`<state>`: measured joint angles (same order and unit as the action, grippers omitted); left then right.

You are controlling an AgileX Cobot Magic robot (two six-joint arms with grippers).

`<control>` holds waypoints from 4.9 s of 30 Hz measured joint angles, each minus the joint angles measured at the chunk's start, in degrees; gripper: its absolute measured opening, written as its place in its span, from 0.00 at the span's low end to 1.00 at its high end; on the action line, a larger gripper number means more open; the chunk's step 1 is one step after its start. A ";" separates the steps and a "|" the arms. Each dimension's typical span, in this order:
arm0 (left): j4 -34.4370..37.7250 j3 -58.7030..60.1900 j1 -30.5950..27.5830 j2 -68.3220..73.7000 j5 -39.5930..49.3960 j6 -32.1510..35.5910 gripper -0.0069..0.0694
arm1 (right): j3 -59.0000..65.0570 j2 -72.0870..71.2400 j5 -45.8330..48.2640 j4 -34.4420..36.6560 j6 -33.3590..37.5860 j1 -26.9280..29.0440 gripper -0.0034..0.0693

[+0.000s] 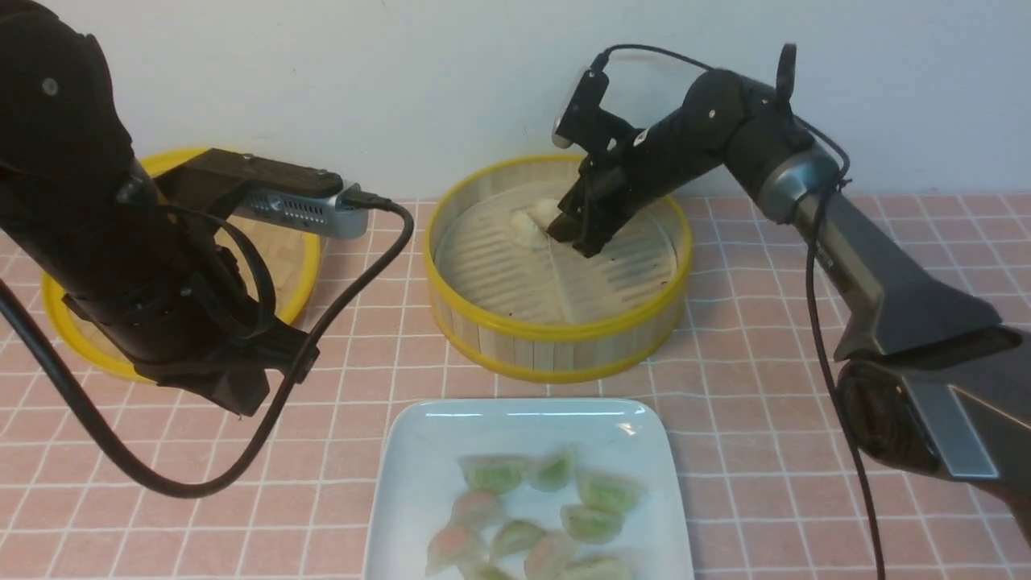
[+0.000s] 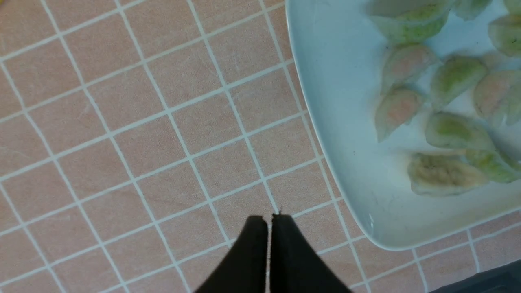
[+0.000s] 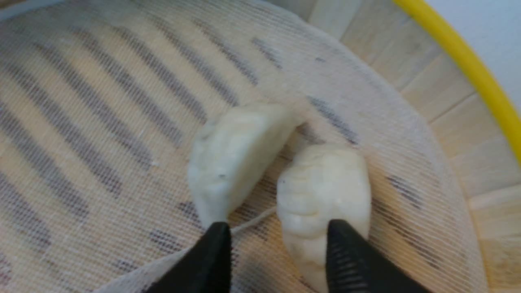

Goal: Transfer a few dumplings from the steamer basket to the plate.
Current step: Use the right arm to grab a dumpling from inside the steamer, then use the right arm to put the dumpling into the plate, then use the left arm to grab a dumpling from the steamer

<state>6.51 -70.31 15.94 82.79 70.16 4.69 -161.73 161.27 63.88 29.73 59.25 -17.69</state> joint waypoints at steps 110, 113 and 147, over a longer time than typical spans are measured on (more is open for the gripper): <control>18.60 -59.00 0.26 57.92 -22.91 23.08 0.78 | 107.42 -72.20 -10.40 5.76 -28.42 -18.36 0.76; 18.60 -59.00 0.98 60.32 -25.92 24.49 0.82 | 107.42 -72.20 -10.24 5.76 -28.98 -18.36 0.76; 10.77 -59.37 2.87 45.62 -8.20 20.65 0.59 | 107.31 -72.81 -8.63 5.61 -30.79 -18.36 0.75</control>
<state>17.27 -129.68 18.82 128.41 61.96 25.34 -54.42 88.47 55.25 35.34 28.46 -36.05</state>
